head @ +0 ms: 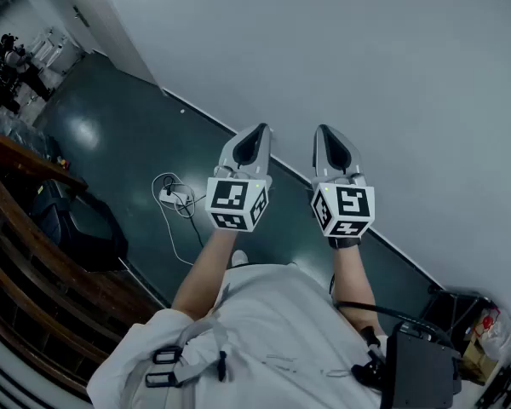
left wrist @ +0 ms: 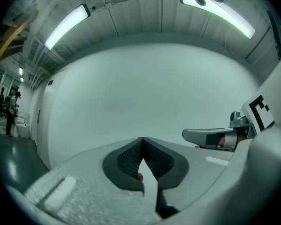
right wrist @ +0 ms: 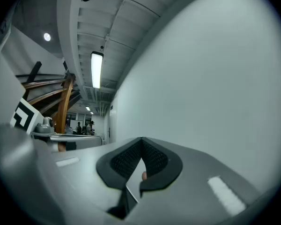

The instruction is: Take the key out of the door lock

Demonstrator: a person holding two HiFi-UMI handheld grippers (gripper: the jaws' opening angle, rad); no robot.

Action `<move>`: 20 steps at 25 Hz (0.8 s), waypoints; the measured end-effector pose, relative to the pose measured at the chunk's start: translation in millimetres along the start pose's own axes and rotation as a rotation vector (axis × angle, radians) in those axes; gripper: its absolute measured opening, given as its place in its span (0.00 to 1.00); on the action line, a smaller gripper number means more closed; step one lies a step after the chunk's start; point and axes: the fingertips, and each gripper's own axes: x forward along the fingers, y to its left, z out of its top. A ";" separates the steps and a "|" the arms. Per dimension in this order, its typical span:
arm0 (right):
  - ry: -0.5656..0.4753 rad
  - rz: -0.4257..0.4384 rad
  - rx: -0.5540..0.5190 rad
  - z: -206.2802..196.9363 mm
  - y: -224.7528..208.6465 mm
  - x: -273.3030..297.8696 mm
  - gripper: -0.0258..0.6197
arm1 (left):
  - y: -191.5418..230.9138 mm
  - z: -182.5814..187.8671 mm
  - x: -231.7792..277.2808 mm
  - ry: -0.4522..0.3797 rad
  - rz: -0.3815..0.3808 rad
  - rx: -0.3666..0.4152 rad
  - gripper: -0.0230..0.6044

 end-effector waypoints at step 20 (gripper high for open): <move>0.118 0.477 0.048 -57.8 272.1 174.6 0.04 | 284.7 -30.6 -135.3 0.021 0.478 -0.034 0.03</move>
